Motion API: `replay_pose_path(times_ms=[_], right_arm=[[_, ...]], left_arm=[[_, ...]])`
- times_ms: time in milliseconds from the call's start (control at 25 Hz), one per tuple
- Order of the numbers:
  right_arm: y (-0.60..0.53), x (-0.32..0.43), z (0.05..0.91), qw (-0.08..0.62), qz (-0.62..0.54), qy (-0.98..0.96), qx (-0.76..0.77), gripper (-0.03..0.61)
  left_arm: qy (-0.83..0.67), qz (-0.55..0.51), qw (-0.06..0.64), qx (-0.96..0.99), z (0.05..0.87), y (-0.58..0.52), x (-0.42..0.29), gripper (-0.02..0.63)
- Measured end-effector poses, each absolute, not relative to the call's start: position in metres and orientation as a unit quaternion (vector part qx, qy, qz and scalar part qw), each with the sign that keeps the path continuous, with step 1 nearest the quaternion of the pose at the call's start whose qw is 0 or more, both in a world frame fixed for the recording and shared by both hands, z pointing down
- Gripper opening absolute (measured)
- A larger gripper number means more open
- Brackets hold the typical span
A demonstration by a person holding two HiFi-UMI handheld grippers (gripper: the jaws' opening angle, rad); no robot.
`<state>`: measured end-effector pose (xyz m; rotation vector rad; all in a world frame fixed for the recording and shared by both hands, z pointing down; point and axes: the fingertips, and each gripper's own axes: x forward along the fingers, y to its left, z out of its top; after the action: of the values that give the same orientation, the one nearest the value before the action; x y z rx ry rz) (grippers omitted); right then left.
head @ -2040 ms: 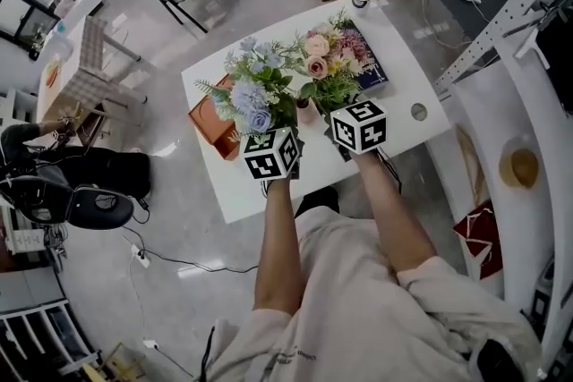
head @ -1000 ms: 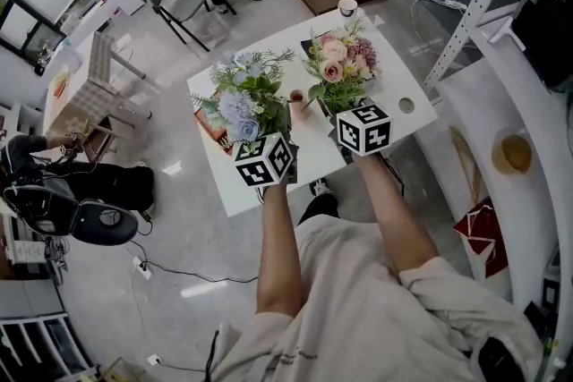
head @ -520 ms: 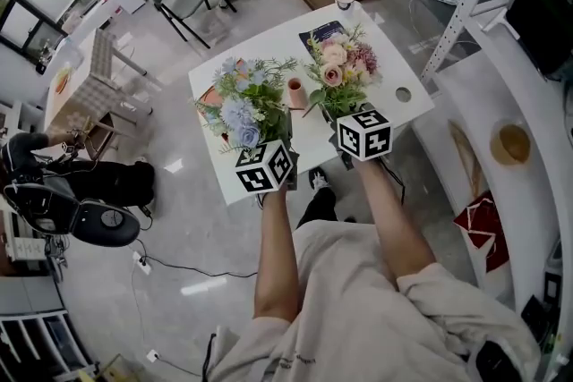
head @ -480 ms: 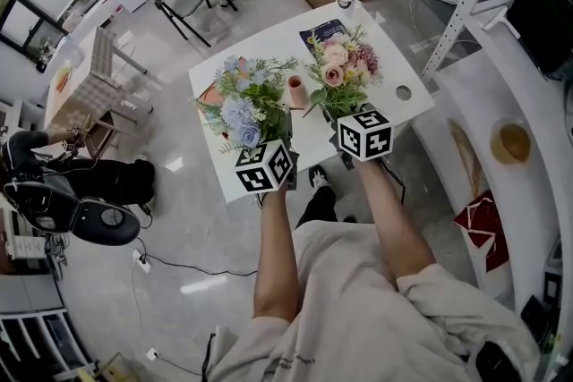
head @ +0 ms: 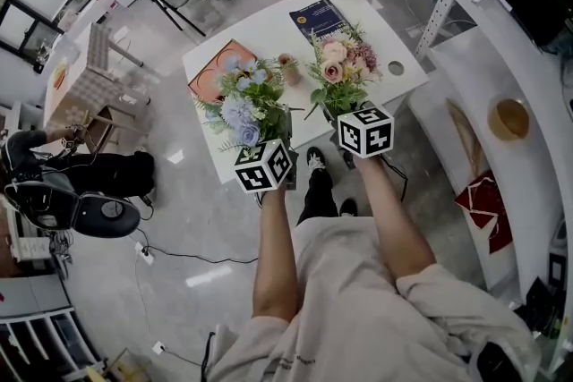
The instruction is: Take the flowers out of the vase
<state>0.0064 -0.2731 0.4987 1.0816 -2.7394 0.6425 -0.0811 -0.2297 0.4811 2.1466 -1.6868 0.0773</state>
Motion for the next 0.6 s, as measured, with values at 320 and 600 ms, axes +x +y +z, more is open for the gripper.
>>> replay_pose_path(times_ms=[320, 600], right_arm=[[-0.244, 0.032, 0.523, 0.076, 0.242, -0.896, 0.364, 0.038], [-0.23, 0.034, 0.53, 0.071, 0.269, -0.887, 0.368, 0.04]], left_arm=[[-0.595, 0.037, 0.229, 0.769, 0.506, -0.201, -0.057, 0.046], [-0.589, 0.043, 0.256, 0.765, 0.518, -0.177, -0.058, 0.046]])
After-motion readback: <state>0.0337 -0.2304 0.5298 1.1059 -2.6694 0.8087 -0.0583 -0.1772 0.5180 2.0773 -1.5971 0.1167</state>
